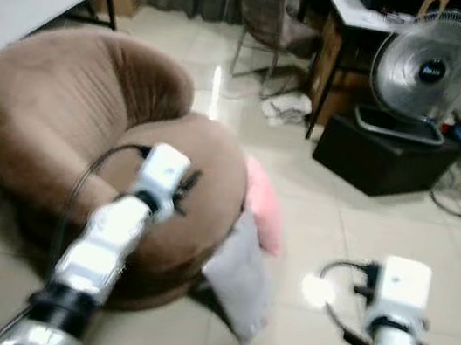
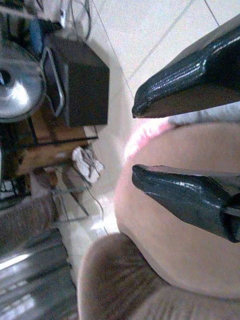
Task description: Move the pillow to the sofa from floor
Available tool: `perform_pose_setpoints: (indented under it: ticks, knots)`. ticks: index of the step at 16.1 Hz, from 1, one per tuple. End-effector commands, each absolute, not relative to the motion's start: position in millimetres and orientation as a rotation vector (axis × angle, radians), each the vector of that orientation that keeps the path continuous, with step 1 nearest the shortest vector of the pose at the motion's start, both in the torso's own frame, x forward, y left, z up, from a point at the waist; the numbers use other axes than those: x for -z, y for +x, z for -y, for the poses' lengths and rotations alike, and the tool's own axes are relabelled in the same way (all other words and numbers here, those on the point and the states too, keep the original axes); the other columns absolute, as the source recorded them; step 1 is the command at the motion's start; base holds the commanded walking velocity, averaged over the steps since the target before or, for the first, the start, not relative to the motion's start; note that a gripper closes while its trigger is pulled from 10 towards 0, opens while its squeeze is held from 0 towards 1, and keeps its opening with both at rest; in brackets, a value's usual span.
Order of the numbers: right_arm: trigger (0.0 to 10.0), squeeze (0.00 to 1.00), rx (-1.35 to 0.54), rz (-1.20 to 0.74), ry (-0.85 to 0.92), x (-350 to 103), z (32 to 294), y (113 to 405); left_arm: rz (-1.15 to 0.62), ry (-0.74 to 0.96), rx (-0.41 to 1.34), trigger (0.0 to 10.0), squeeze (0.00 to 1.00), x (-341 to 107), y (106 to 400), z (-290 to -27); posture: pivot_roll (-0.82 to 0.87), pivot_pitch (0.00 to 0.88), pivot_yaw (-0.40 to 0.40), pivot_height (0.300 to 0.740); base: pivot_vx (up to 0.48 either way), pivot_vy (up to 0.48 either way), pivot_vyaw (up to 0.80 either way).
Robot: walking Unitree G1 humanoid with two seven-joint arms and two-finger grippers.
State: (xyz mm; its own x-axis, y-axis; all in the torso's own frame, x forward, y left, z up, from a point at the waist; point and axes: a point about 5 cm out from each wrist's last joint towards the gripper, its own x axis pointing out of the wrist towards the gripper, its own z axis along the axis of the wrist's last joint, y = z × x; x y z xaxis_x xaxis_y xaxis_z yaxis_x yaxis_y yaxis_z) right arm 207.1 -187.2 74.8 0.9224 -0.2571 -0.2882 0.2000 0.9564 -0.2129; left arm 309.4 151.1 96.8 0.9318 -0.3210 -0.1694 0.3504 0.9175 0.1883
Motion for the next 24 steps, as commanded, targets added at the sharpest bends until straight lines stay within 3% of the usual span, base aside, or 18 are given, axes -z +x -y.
perform_pose_setpoints:
  ticks: [1, 4, 19, 24]
  knots:
    - [10.0, 0.00, 0.248, -0.298, -0.183, -79.0, 192.4, 208.1, -0.126, 0.202, 0.360, 10.0, 0.00, -97.6, 309.7, -146.2, -0.03, 0.000, -0.025, 0.740, 0.307, 0.000, -0.80]
    - [10.0, 0.00, 0.248, -0.299, -0.185, -78.4, 193.8, 207.5, -0.128, 0.197, 0.364, 10.0, 0.00, -96.3, 308.3, -145.0, -0.03, 0.000, -0.029, 0.740, 0.304, 0.000, -0.80]
    - [10.0, 0.00, 0.231, -0.321, -0.221, -73.0, 191.3, 205.1, -0.119, 0.206, 0.386, 10.0, 0.00, -96.6, 308.9, -141.7, -0.03, 0.000, -0.016, 0.740, 0.301, 0.000, 0.00]
    - [10.0, 0.00, 0.237, -0.318, -0.198, -74.2, 191.4, 203.1, -0.114, 0.203, 0.403, 10.0, 0.00, -97.1, 307.8, -138.2, -0.03, 0.000, -0.019, 0.740, 0.302, 0.000, -0.80]
